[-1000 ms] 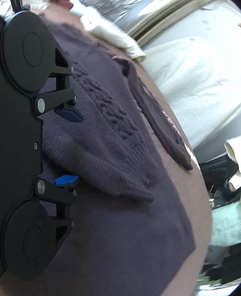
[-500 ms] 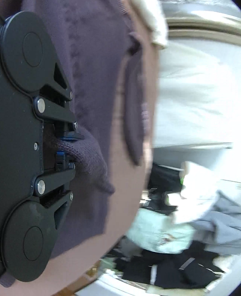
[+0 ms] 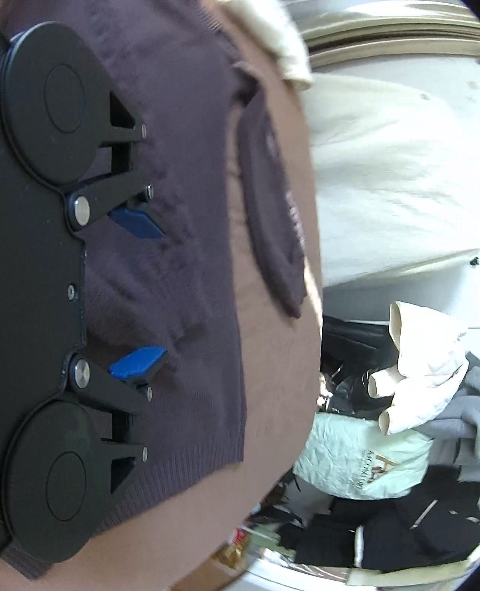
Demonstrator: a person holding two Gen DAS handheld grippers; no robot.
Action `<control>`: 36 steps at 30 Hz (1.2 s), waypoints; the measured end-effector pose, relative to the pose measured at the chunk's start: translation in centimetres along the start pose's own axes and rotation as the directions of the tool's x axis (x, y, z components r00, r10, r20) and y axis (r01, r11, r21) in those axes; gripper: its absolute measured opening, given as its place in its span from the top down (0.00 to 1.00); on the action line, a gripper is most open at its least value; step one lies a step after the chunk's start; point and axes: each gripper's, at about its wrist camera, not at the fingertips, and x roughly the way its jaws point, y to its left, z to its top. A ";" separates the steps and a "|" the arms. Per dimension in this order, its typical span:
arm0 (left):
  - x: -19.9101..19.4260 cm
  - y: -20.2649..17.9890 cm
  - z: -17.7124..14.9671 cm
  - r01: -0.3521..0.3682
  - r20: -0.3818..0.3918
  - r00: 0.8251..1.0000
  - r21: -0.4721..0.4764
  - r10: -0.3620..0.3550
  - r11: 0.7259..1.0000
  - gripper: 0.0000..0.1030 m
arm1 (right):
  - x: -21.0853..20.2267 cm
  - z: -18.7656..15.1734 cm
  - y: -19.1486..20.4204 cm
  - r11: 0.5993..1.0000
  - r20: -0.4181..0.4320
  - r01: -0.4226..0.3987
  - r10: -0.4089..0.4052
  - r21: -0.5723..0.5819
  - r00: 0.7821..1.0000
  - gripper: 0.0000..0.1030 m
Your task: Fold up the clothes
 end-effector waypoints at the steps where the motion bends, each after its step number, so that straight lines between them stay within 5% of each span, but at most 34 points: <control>1: -0.3 -0.3 0.1 0.002 0.018 1.000 0.010 -0.002 1.000 0.38 | 0.0 0.0 0.3 1.000 -0.002 -0.020 0.020 0.021 1.000 0.31; 7: -1.5 -0.5 0.1 0.073 0.050 0.996 -0.006 -0.073 0.997 0.35 | 1.8 -0.8 5.1 0.987 -0.051 -0.146 0.149 0.069 0.987 0.31; 15: -1.5 -1.1 0.5 0.056 0.020 0.998 -0.009 -0.056 0.998 0.31 | 2.1 -0.2 11.8 0.943 -0.142 -0.327 0.317 -0.056 0.938 0.31; 22: 2.3 -2.9 6.6 0.106 -0.048 0.994 0.108 -0.102 0.988 0.31 | 3.5 4.6 17.1 0.898 -0.105 -0.303 0.284 -0.320 0.953 0.30; 26: 5.0 -2.1 10.4 0.113 -0.066 0.992 0.079 -0.108 0.990 0.31 | 4.2 7.9 17.8 0.865 -0.246 -0.420 0.359 -0.275 0.900 0.30; 33: 9.0 -1.4 15.9 0.141 -0.069 0.988 0.021 -0.139 0.990 0.31 | 7.6 12.4 18.0 0.852 -0.497 -0.488 0.345 -0.190 0.796 0.30; 36: 9.0 -1.8 16.9 0.200 0.001 0.980 -0.001 -0.200 0.980 0.31 | 9.6 13.3 16.6 0.881 -0.476 -0.441 0.317 -0.172 0.820 0.30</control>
